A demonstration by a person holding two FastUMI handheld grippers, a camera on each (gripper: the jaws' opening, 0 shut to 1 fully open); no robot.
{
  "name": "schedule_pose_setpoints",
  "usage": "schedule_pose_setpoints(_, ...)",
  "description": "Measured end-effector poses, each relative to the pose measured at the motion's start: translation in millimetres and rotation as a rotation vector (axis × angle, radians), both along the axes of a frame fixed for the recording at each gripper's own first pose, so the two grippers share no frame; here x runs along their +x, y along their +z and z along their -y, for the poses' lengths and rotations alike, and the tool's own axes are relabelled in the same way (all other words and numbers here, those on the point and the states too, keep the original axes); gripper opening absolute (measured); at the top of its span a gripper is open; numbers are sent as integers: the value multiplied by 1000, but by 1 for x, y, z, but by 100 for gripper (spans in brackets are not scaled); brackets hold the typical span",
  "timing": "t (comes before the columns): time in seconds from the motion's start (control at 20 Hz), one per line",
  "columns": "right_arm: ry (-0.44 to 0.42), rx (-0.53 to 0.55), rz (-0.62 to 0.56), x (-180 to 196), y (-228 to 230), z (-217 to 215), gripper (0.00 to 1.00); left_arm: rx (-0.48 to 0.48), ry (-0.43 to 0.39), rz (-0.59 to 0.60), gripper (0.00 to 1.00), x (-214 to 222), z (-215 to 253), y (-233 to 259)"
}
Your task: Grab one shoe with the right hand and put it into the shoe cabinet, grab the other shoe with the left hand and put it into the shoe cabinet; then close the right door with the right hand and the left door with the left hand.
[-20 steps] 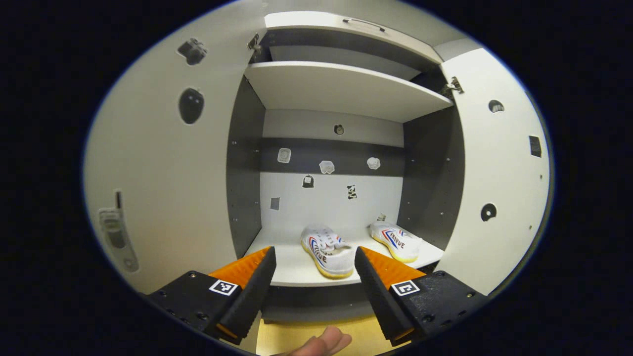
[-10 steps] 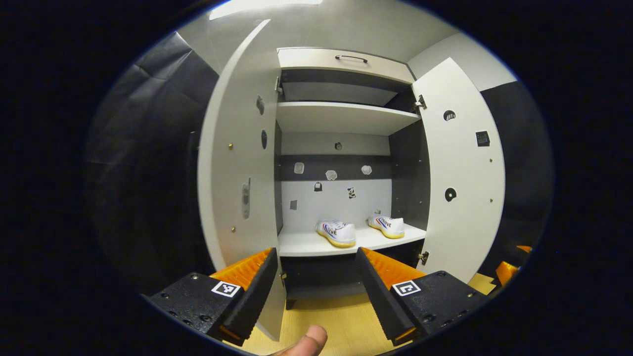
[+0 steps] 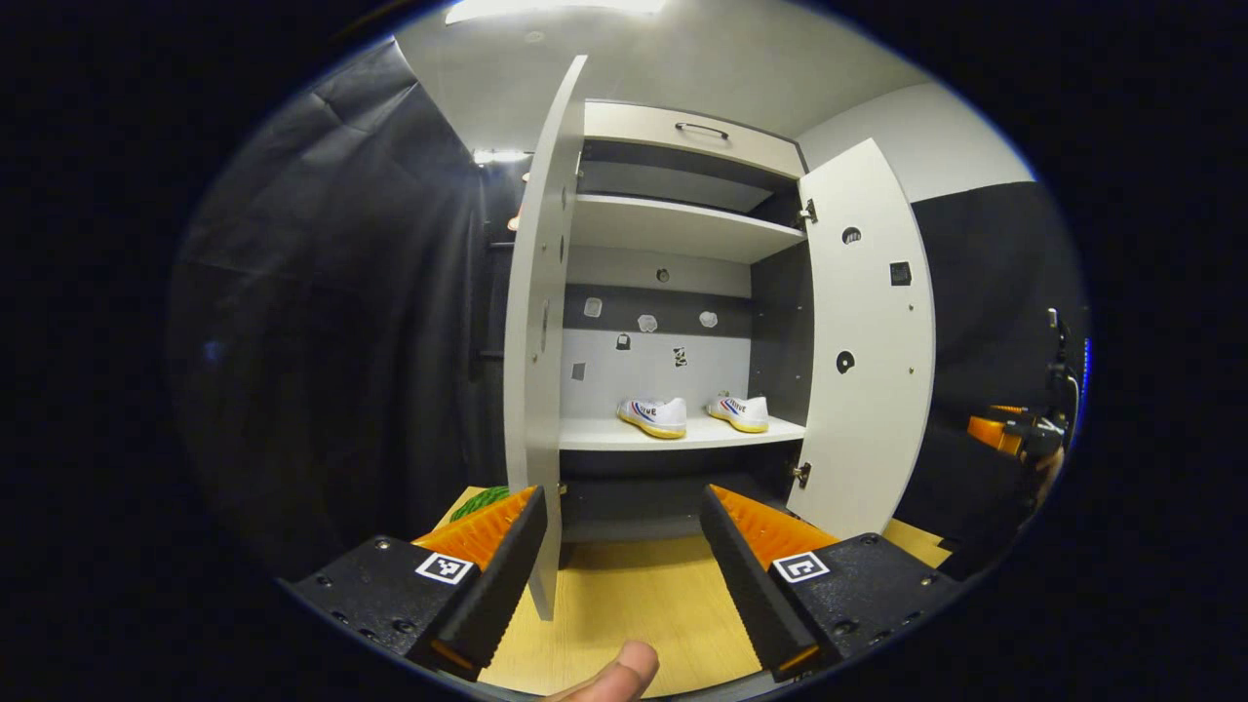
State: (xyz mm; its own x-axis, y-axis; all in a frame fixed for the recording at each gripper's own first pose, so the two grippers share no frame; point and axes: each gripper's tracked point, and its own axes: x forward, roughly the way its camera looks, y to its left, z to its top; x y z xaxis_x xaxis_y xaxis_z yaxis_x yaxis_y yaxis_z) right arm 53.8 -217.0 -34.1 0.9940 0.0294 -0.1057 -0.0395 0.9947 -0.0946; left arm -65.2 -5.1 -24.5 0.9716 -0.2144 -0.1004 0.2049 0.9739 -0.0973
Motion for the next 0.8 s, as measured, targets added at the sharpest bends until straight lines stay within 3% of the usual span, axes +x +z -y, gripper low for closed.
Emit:
schedule_pose_setpoints(0.4,7,33,4,80,65,34,98,19,19,43,96,-23,-28,-6)
schedule_pose_setpoints(0.7,72,29,-37,114,60,-12,98,15,-11,38,94,-31,-27,-6)
schedule_pose_setpoints(0.8,46,32,-39,124,61,-24,98,19,-18,40,97,-33,-28,-7)
